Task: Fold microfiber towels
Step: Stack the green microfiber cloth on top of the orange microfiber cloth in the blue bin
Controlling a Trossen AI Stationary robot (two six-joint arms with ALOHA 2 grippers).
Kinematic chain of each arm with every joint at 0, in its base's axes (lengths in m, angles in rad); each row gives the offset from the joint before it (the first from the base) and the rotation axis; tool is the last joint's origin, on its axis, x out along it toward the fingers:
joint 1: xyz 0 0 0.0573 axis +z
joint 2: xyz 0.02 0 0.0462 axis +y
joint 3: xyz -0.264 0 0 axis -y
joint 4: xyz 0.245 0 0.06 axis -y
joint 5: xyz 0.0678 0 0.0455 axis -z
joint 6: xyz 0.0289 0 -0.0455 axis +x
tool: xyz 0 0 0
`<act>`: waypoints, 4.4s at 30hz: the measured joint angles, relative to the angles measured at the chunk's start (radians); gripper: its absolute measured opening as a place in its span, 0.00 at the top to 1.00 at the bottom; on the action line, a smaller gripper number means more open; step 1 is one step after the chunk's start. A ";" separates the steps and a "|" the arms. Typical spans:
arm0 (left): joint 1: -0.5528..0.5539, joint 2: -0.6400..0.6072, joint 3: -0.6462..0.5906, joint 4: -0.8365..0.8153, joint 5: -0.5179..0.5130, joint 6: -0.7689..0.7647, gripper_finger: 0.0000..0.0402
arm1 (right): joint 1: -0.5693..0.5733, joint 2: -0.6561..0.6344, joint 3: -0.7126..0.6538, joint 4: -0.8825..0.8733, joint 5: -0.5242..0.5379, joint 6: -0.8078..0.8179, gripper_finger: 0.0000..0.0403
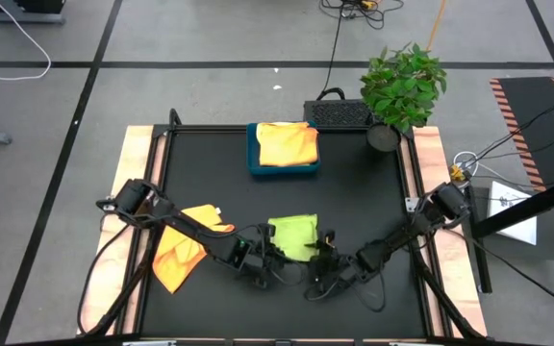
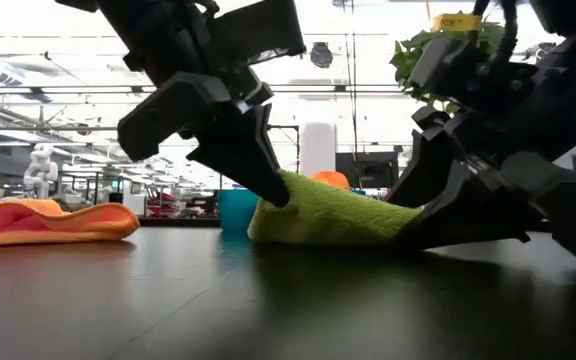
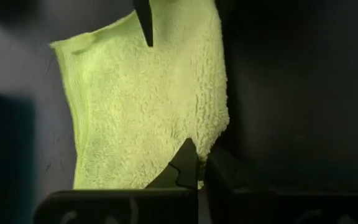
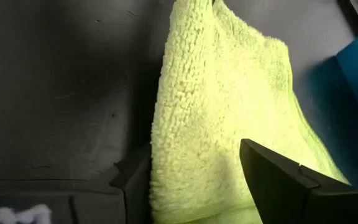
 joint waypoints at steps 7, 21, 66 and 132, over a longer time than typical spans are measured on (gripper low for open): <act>-0.001 0.000 0.000 -0.015 0.000 -0.003 0.98 | -0.017 -0.002 0.001 -0.061 -0.014 0.025 0.58; 0.001 -0.026 0.000 -0.085 -0.057 0.000 0.98 | -0.019 -0.102 -0.002 0.050 -0.038 -0.083 0.98; 0.596 -0.439 -0.063 0.011 -0.172 0.211 0.99 | -0.762 -0.405 0.001 0.199 -0.153 -0.530 1.00; 0.980 -0.246 -0.290 0.524 0.339 0.180 0.99 | -1.046 -0.089 -0.002 0.396 -0.330 -0.456 1.00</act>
